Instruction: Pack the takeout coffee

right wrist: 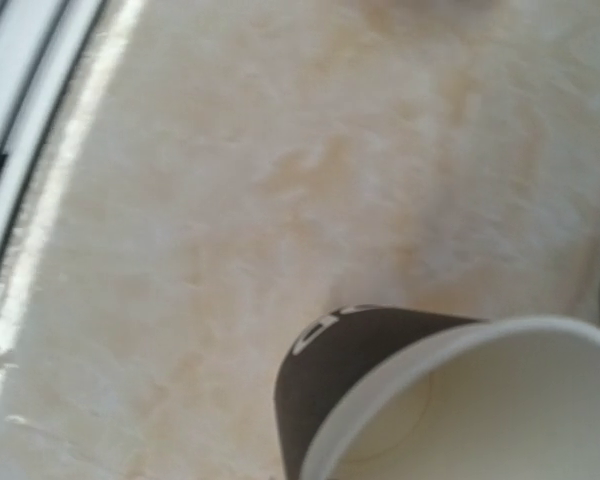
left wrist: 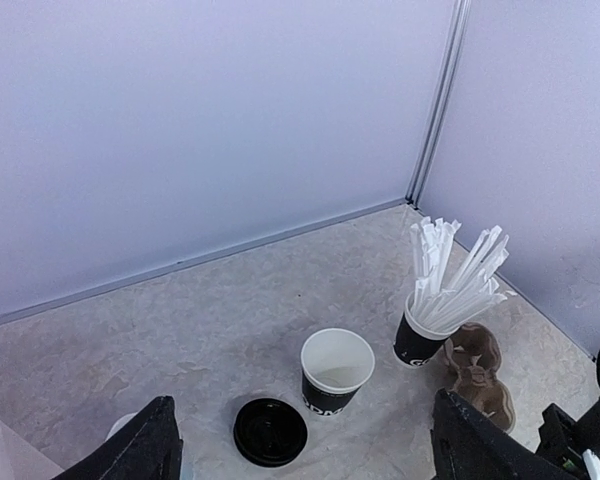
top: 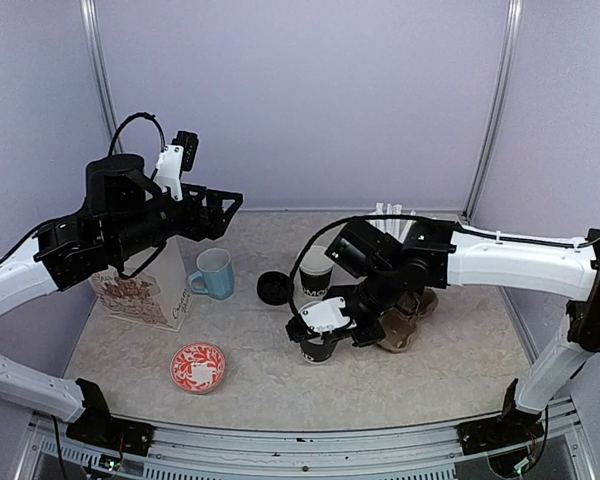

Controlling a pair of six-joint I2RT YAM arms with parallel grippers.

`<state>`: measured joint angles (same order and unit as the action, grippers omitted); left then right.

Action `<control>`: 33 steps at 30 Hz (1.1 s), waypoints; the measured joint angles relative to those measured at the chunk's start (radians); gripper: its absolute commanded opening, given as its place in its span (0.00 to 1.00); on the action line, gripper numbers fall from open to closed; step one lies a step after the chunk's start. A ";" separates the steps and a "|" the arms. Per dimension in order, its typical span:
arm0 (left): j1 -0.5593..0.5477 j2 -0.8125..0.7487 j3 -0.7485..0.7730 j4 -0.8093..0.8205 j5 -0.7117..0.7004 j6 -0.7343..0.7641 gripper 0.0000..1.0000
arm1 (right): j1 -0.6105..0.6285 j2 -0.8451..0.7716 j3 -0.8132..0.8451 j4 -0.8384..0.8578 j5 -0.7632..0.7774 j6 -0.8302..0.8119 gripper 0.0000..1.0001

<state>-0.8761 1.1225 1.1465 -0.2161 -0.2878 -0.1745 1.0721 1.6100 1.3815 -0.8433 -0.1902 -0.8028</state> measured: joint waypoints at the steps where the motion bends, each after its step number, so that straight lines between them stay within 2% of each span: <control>1: 0.000 0.002 -0.002 0.000 -0.010 0.000 0.83 | 0.010 0.006 -0.003 -0.002 -0.001 -0.004 0.00; 9: 0.019 0.042 -0.003 -0.001 -0.031 0.000 0.82 | 0.043 0.047 -0.044 -0.022 -0.031 -0.019 0.00; 15: 0.042 0.080 -0.003 -0.002 0.005 -0.005 0.81 | 0.047 0.050 -0.063 -0.013 -0.065 -0.018 0.00; 20: 0.065 0.119 0.011 -0.033 0.055 -0.006 0.77 | 0.047 0.056 -0.095 0.011 -0.064 -0.016 0.13; 24: 0.077 0.175 0.066 -0.095 0.081 0.003 0.73 | 0.047 0.059 -0.107 0.021 -0.065 -0.013 0.31; 26: 0.079 0.207 0.097 -0.126 0.089 0.011 0.72 | 0.047 0.058 -0.106 0.023 -0.064 -0.012 0.36; 33: 0.081 0.338 0.230 -0.269 0.088 0.016 0.61 | 0.035 -0.033 -0.082 -0.036 -0.087 -0.013 0.40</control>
<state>-0.7952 1.4601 1.3766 -0.4847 -0.2001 -0.1589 1.1076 1.5768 1.2991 -0.8795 -0.2768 -0.8154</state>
